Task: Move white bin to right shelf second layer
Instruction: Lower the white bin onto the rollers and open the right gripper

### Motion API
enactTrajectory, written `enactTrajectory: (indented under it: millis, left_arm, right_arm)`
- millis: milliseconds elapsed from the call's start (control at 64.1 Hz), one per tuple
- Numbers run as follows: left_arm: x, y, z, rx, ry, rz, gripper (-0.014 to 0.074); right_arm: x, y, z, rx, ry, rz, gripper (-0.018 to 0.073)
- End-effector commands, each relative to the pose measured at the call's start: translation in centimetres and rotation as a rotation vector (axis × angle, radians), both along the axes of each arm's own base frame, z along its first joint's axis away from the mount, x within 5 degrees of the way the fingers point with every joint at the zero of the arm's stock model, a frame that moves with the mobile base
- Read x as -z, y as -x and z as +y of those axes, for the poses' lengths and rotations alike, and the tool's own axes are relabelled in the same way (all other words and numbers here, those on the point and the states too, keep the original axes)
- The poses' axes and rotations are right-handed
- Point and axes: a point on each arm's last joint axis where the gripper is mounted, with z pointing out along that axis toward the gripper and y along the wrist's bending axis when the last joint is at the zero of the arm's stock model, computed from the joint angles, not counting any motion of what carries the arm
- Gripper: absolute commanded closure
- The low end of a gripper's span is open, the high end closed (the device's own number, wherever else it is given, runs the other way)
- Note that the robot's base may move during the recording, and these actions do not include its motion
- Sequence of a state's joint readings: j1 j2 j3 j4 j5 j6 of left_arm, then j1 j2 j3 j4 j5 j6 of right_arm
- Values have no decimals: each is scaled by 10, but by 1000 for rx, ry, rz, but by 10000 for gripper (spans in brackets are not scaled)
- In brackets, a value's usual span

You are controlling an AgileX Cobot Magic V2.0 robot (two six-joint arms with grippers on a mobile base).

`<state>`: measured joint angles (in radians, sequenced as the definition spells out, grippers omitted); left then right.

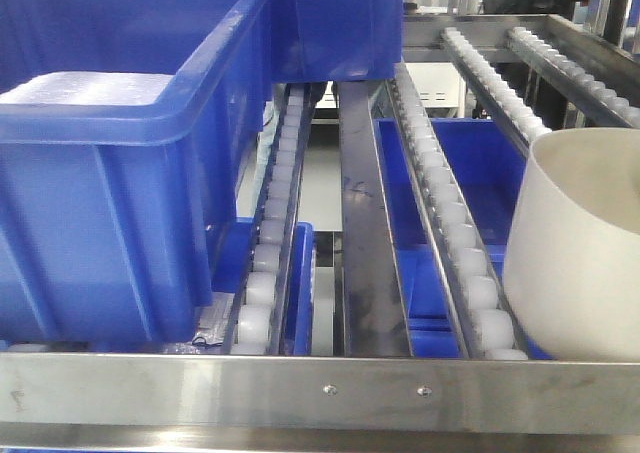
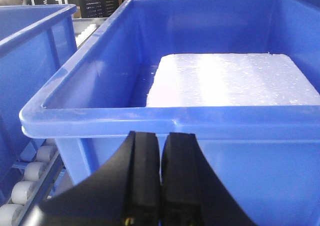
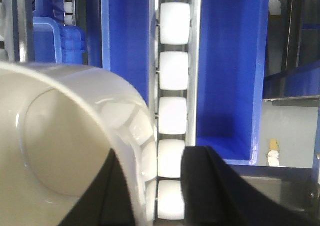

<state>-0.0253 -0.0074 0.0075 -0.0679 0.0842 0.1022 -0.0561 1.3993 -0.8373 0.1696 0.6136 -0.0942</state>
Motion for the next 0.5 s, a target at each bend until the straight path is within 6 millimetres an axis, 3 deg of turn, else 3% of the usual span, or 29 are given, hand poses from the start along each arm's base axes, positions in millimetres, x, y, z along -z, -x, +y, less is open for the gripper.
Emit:
enactTrajectory:
  millis: [0, 484]
  left_arm:
    - [4, 0, 0, -1, 11, -60, 512]
    - [4, 0, 0, -1, 11, -60, 512]
  right_arm:
    - [-23, -1, -1, 16, -5, -111, 207]
    - [-69, 47, 5, -12, -21, -169, 198]
